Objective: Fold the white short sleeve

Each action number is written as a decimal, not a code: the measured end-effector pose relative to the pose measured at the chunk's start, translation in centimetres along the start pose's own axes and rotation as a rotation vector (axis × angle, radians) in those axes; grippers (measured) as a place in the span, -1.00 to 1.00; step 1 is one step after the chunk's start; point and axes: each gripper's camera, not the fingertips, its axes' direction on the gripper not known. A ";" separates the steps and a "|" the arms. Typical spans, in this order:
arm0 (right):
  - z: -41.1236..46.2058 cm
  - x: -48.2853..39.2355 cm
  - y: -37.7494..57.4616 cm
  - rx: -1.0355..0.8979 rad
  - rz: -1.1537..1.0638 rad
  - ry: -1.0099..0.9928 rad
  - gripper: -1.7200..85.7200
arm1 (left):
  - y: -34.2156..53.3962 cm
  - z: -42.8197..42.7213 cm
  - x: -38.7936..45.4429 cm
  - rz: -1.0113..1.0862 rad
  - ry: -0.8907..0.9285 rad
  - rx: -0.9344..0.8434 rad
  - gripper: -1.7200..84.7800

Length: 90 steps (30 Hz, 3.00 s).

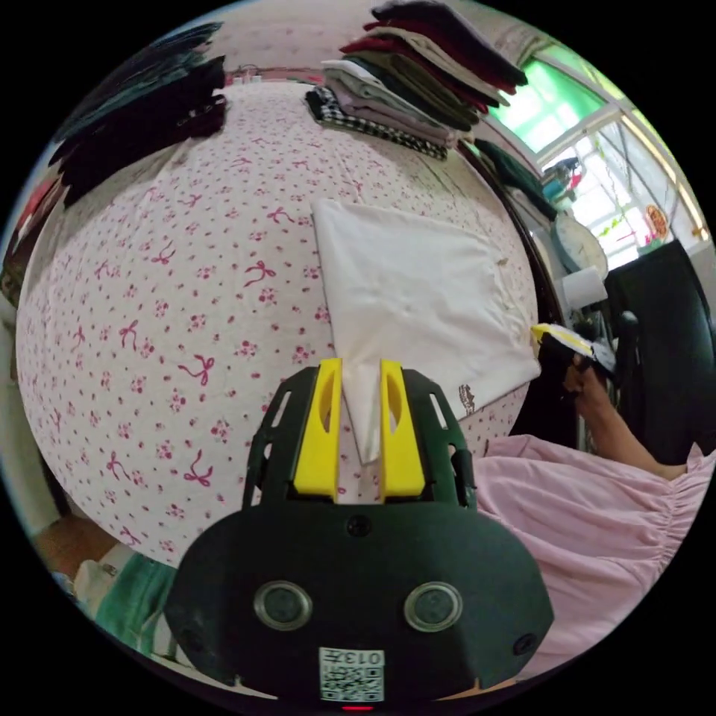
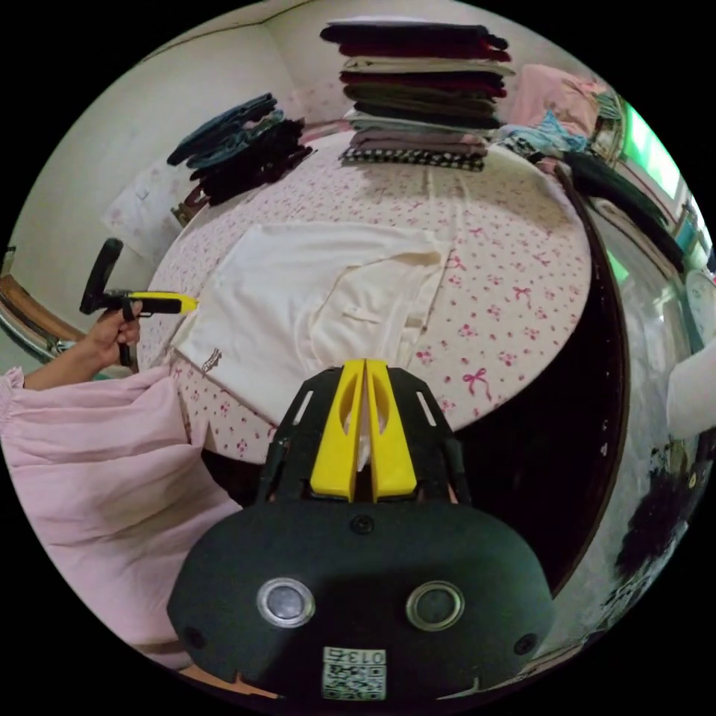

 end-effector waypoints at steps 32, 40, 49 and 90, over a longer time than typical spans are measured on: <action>11.3 6.9 -9.8 0.048 0.202 -0.221 -0.75 | -4.5 4.1 -15.1 -0.083 0.225 0.029 -0.71; 14.8 2.9 -14.7 0.005 0.098 -0.231 -0.75 | -5.8 3.9 -16.5 -0.040 0.150 0.013 -0.74; 17.8 -0.6 -19.5 0.011 0.076 -0.249 -0.77 | -7.1 2.9 -19.9 -0.077 0.201 0.042 -0.78; 11.2 -48.3 -66.8 0.626 -0.556 -0.072 -0.93 | -21.8 -49.6 -47.7 0.291 -0.127 0.658 -0.88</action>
